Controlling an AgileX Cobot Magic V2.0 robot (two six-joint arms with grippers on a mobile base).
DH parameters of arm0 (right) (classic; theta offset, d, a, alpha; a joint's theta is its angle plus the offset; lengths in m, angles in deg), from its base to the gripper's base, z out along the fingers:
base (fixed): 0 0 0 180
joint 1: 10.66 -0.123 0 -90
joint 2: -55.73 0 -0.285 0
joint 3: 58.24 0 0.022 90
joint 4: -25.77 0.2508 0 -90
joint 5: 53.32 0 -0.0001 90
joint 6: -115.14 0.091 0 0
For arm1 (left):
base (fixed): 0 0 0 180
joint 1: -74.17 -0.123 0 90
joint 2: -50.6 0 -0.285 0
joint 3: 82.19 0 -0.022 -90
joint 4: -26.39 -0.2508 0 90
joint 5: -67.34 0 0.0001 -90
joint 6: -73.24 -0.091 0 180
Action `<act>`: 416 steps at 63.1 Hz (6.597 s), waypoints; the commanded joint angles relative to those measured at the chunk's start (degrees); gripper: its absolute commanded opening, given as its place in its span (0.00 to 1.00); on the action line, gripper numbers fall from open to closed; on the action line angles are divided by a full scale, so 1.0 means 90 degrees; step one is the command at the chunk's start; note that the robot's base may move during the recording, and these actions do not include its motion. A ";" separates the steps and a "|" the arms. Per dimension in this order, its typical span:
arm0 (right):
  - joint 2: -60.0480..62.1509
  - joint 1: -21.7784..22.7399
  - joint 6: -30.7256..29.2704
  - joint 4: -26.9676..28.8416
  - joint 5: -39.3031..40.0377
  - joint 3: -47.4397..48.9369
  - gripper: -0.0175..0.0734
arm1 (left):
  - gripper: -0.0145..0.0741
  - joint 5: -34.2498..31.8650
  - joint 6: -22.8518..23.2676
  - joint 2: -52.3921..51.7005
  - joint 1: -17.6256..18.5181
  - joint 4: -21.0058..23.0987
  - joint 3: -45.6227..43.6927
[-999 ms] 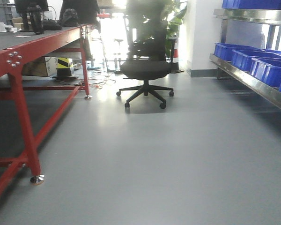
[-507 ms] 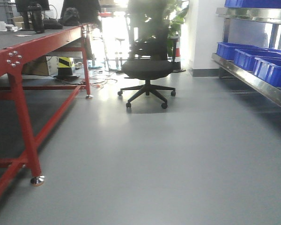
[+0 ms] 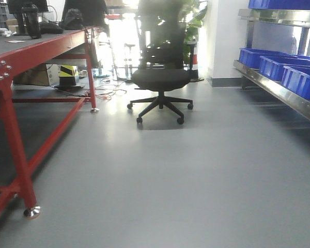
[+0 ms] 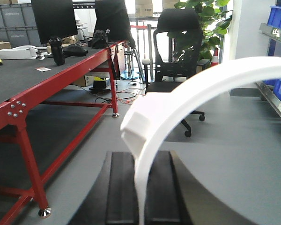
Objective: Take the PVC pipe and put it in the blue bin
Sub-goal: 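Drive along the aisle past the red table holding the pipe, then turn the base toward the steel shelf of blue bins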
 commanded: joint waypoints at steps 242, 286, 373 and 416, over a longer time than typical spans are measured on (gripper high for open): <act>-0.0004 0.0001 -0.0030 -0.0010 0.0153 0.0008 0.01 | 0.04 -0.0213 0.0013 -0.0013 -0.0015 0.0038 -0.0004; -0.0004 0.0001 -0.0030 -0.0010 0.0153 0.0008 0.01 | 0.04 -0.0213 0.0013 -0.0013 -0.0015 0.0038 -0.0004; -0.0004 0.0001 -0.0030 -0.0010 0.0153 0.0008 0.01 | 0.04 -0.0213 0.0013 -0.0013 -0.0015 0.0038 -0.0004; -0.0004 0.0001 -0.0030 -0.0010 0.0153 0.0008 0.01 | 0.04 -0.0213 0.0013 -0.0013 -0.0015 0.0038 -0.0004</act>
